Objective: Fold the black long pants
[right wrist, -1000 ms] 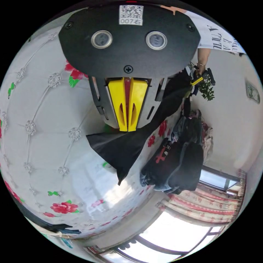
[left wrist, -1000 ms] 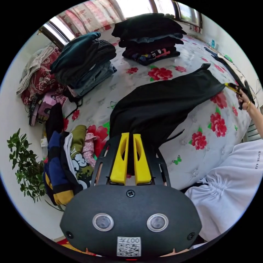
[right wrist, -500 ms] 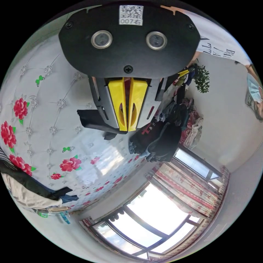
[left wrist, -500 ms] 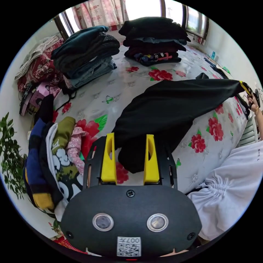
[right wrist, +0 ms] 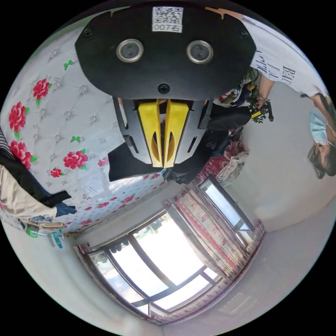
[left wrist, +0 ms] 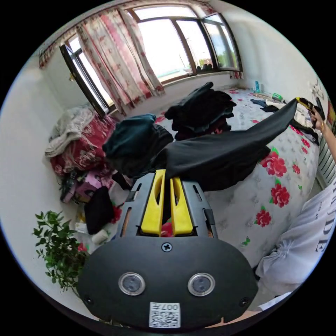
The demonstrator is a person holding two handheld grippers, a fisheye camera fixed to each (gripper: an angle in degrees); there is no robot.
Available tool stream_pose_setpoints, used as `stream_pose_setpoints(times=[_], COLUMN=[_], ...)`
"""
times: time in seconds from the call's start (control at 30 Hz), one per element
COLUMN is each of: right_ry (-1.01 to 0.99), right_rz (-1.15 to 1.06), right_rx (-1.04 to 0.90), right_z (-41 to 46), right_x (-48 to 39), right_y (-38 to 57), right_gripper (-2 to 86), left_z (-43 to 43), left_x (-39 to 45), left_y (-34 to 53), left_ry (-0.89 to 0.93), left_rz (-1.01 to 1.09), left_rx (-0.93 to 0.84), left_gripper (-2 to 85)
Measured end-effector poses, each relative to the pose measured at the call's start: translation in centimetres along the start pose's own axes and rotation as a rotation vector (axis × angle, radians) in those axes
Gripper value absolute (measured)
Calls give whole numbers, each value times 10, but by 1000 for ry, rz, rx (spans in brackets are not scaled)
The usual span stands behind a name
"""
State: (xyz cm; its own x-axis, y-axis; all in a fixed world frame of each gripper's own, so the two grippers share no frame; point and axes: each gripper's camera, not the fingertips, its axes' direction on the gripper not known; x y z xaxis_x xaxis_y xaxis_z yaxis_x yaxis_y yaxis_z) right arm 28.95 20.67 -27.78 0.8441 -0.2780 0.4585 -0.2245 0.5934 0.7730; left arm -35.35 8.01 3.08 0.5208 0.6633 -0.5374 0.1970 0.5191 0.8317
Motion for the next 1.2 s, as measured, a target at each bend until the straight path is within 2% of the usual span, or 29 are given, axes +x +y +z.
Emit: stream_pose_setpoints(times=[0.13, 0.23, 0.27, 0.37, 0.5, 0.63, 0.7, 0.73, 0.8, 0.87, 0.93, 1.0, 1.07, 1.13, 1.2], right_ry=[100, 236, 306, 393, 375, 479, 567, 646, 712, 690, 609, 479, 349, 306, 280], right_rz=[-42, -6, 53, 178, 144, 34, 59, 76, 74, -14, -72, -99, -118, -147, -180], right_rx=[-151, -346, -446, -669, -698, -747, -772, -774, -702, -542, -506, -557, -635, -686, -738], right_z=[1, 31, 49, 86, 94, 99, 104, 106, 103, 107, 132, 177, 250, 306, 357], right_x=[6, 29, 47, 85, 86, 75, 82, 84, 76, 46, 29, 20, 11, 2, -9], right_y=[47, 105, 131, 179, 181, 174, 177, 176, 167, 148, 138, 131, 127, 128, 129], right_gripper=[-3, -3, -3, -2, -1, 6, 14, 21, 30, 39, 45, 50, 59, 68, 78], left_z=[-28, -11, 6, 43, 20, -14, -4, 1, 4, -3, -9, -1, 22, 54, 105], left_x=[29, 72, 91, 148, 158, 153, 156, 156, 143, 118, 88, 54, 37, 28, 22], left_y=[52, 112, 135, 180, 177, 173, 191, 197, 217, 222, 222, 208, 187, 162, 126], left_ry=[-40, -20, 24, 75, 74, 114, 343, 391, 609, 698, 582, 419, 348, 314, 347], left_rz=[-28, -45, -74, -10, 14, 69, 25, -1, -143, -270, -391, -475, -498, -481, -427], left_rx=[-36, -199, -301, -496, -477, -478, -575, -606, -618, -559, -498, -449, -438, -435, -516], left_gripper=[-1, 0, -1, -6, -8, -7, -4, -4, -4, -3, -3, 7, 28, 55, 81])
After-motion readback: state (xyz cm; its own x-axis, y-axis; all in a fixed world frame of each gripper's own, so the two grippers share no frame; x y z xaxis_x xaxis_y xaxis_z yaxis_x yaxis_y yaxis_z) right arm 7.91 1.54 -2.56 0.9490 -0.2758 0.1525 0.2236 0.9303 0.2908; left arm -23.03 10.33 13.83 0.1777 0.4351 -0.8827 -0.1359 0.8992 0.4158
